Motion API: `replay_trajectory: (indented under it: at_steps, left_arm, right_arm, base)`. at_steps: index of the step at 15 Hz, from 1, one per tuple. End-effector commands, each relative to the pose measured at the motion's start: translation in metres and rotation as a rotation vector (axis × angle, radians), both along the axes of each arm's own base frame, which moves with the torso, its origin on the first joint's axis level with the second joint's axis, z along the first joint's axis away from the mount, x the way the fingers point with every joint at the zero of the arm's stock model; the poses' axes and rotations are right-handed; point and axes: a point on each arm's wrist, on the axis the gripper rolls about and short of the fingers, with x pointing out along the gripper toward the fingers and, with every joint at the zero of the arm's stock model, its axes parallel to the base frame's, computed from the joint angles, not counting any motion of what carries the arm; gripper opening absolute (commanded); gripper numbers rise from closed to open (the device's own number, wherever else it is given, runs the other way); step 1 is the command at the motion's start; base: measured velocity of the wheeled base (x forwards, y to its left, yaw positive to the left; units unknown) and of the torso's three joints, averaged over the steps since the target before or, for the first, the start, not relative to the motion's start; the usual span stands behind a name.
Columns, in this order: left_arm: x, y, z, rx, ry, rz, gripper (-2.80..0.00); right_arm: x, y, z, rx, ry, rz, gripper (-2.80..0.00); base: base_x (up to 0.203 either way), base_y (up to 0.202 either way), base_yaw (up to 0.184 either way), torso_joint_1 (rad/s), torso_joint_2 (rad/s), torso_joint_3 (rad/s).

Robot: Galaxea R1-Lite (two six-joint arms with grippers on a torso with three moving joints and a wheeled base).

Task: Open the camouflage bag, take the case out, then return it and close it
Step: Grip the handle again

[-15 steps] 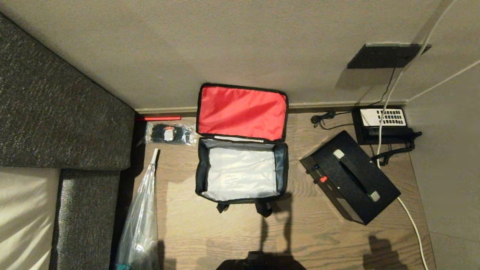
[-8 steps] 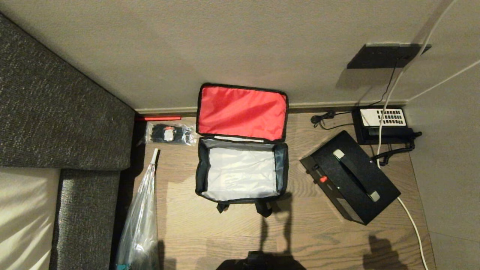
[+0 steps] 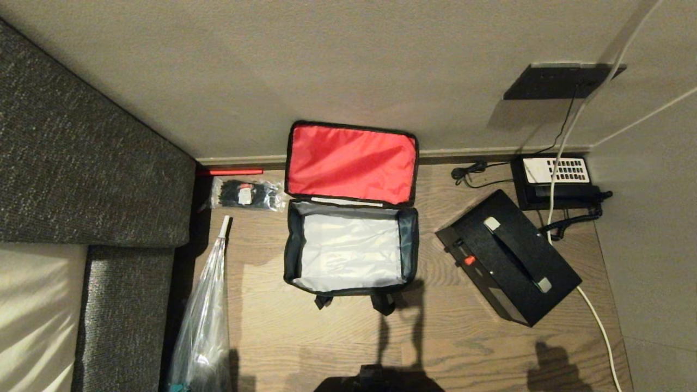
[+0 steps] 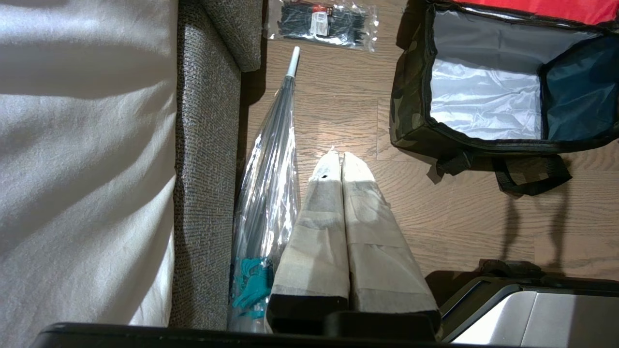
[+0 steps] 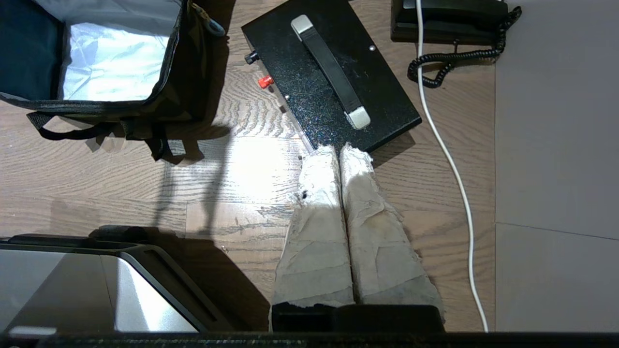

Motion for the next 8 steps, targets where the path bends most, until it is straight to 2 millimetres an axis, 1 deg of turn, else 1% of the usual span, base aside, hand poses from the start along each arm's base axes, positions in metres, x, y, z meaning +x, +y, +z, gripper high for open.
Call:
replay_trajectory:
  at_steps: [1,8]
  left_arm:
    - [0.0001,0.0000,-0.0009,0.000,0.001,0.001,-2.80]
    - [0.0001,0.0000,-0.0009,0.000,0.001,0.001,-2.80]
  right_arm:
    - [0.0002,0.0000,0.0001,-0.001,0.003,0.001,-2.80]
    - [0.0002,0.0000,0.0001,-0.001,0.003,0.001,-2.80]
  base:
    - [0.000,0.000,0.000,0.000,0.00,0.000]
    - [0.000,0.000,0.000,0.000,0.00,0.000]
